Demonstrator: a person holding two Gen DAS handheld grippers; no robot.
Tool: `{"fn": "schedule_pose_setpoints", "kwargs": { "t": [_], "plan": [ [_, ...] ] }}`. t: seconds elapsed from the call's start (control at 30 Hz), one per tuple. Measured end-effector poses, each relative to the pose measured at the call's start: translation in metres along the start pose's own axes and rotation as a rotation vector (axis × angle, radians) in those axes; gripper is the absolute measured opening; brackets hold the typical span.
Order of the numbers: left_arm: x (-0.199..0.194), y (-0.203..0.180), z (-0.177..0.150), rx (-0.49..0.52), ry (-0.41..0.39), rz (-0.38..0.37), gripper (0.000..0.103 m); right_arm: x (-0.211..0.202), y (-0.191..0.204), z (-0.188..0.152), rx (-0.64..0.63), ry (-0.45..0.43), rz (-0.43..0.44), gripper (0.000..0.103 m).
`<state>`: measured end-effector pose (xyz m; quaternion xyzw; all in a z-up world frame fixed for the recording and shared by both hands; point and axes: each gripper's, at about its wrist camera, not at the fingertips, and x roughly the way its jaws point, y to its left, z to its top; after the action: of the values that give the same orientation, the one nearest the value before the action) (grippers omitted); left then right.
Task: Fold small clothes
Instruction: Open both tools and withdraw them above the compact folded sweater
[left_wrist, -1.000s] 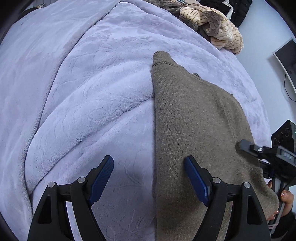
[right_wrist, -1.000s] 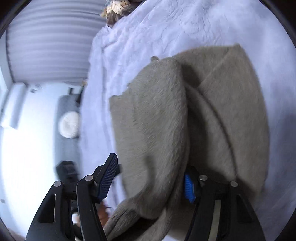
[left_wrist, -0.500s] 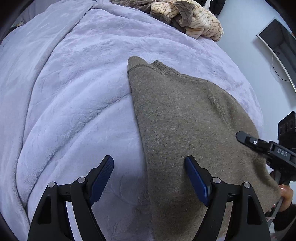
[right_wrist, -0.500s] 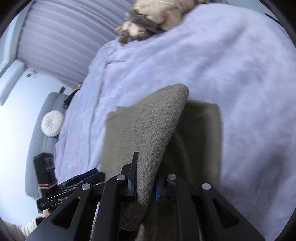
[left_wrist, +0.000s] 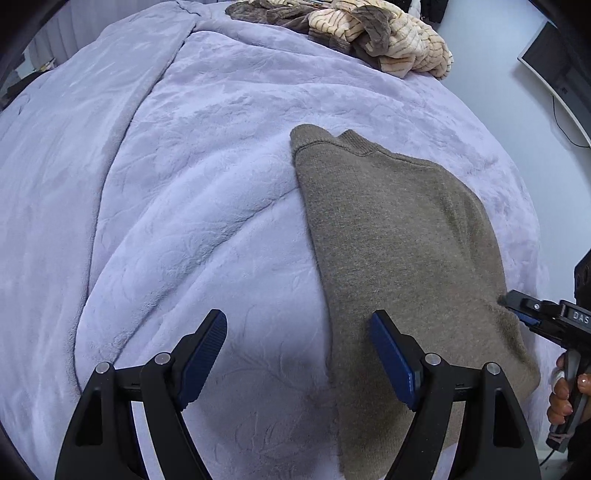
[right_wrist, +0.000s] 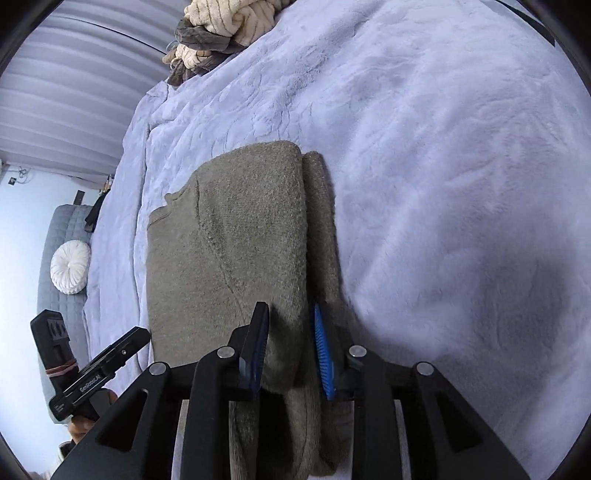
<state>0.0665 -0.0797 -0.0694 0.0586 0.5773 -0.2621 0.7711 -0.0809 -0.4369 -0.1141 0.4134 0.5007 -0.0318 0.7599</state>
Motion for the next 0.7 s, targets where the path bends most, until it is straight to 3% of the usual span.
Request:
{"fn": "schedule_pose_setpoints", "kwargs": {
  "t": [0.03, 0.1, 0.17, 0.23, 0.27, 0.3, 0.33, 0.37, 0.4, 0.53, 0.7],
  "plan": [
    [-0.003, 0.003, -0.002, -0.009, 0.002, -0.006, 0.081, -0.006, 0.000, -0.003, 0.008, 0.004, 0.014, 0.050],
    [-0.007, 0.005, -0.007, -0.018, 0.010, -0.023, 0.080, -0.020, 0.000, -0.014, 0.018, -0.004, 0.060, 0.068],
    [-0.011, 0.002, -0.014, -0.013, 0.009, -0.044, 0.079, -0.030, 0.005, -0.023, 0.008, -0.001, 0.095, 0.067],
    [-0.012, -0.007, -0.020, -0.008, 0.021, -0.078, 0.069, -0.035, 0.011, -0.034, -0.012, 0.012, 0.109, 0.067],
    [-0.010, -0.013, -0.023, -0.006, 0.036, -0.091, 0.069, -0.035, 0.014, -0.039, -0.024, 0.025, 0.104, 0.065],
    [-0.007, -0.019, -0.029, 0.001, 0.048, -0.098, 0.068, -0.032, 0.018, -0.045, -0.044, 0.048, 0.074, 0.056],
    [-0.003, -0.024, -0.034, 0.011, 0.057, -0.093, 0.068, -0.029, 0.022, -0.049, -0.067, 0.060, 0.039, 0.030],
    [0.002, -0.029, -0.040, 0.024, 0.072, -0.080, 0.068, -0.025, 0.026, -0.053, -0.098, 0.072, 0.004, 0.015],
    [0.007, -0.032, -0.046, 0.035, 0.085, -0.069, 0.068, -0.021, 0.030, -0.059, -0.132, 0.078, -0.046, 0.009],
    [0.024, -0.033, -0.071, 0.025, 0.126, -0.061, 0.069, -0.006, 0.013, -0.071, -0.131, 0.077, -0.170, 0.008],
    [0.020, -0.035, -0.076, 0.038, 0.126, -0.028, 0.069, -0.001, -0.011, -0.080, -0.060, 0.093, -0.143, 0.008]
  ]
}}
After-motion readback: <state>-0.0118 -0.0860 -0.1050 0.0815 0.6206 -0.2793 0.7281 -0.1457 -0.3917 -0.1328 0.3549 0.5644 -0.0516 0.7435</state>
